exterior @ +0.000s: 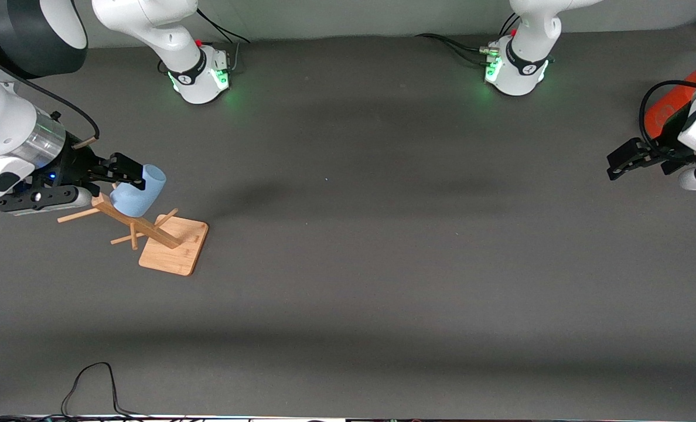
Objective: Rotate and upright cup with both arms
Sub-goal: 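Grasp the light blue cup on the wooden stand with the right gripper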
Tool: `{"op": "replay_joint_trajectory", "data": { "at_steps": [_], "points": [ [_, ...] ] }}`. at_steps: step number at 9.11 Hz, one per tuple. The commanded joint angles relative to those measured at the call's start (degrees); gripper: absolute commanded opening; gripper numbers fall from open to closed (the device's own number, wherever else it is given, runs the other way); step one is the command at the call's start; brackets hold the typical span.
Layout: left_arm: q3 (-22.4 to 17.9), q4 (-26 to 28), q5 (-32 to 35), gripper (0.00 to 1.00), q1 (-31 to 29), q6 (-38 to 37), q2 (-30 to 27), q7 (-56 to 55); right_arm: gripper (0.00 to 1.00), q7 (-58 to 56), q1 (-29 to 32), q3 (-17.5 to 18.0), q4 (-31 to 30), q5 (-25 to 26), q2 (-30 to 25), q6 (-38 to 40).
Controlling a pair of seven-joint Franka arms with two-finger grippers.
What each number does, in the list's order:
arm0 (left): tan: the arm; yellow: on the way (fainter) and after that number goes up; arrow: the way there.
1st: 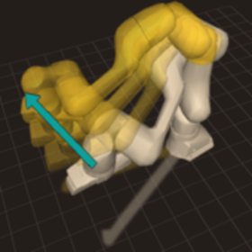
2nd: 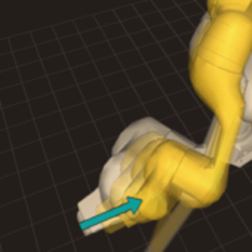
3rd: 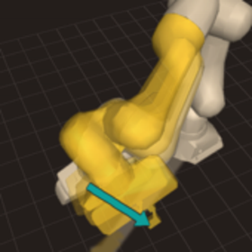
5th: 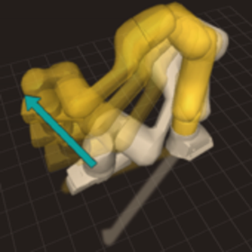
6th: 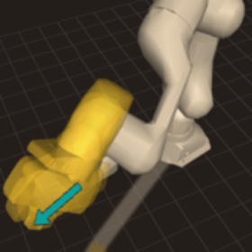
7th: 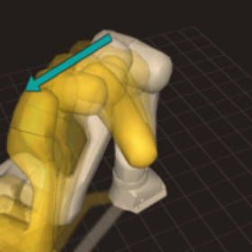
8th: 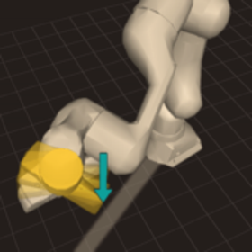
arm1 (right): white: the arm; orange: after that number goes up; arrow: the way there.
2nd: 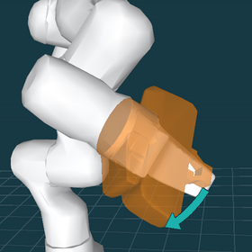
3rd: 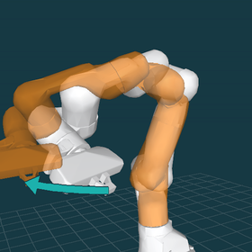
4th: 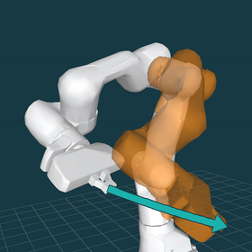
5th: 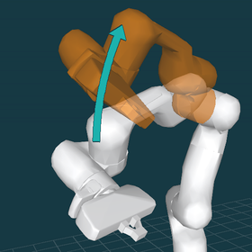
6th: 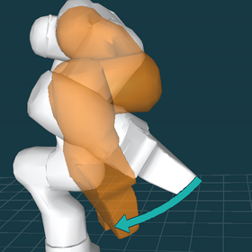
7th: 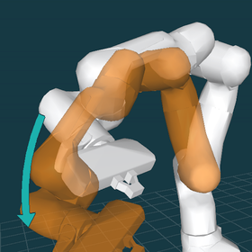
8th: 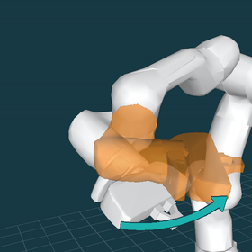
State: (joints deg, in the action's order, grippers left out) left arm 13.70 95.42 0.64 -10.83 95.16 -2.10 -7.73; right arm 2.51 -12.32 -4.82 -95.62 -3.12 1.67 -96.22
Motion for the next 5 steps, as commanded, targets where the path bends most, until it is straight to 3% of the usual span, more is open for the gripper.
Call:
{"op": "replay_joint_trajectory", "data": {
  "at_steps": [1,5],
  "points": [
    [-0.1,-0.7,-0.1,1.00,0.0,0.5,0.3,-0.1,1.00,1.1,-0.3,-0.1,0.6,1.3,-0.2,0.6],
    [-0.2,-0.6,-2.1,1.00,-0.2,1.0,0.5,0.0,1.00,1.7,-0.4,0.0,0.5,1.2,-0.1,0.8]
  ]
}}
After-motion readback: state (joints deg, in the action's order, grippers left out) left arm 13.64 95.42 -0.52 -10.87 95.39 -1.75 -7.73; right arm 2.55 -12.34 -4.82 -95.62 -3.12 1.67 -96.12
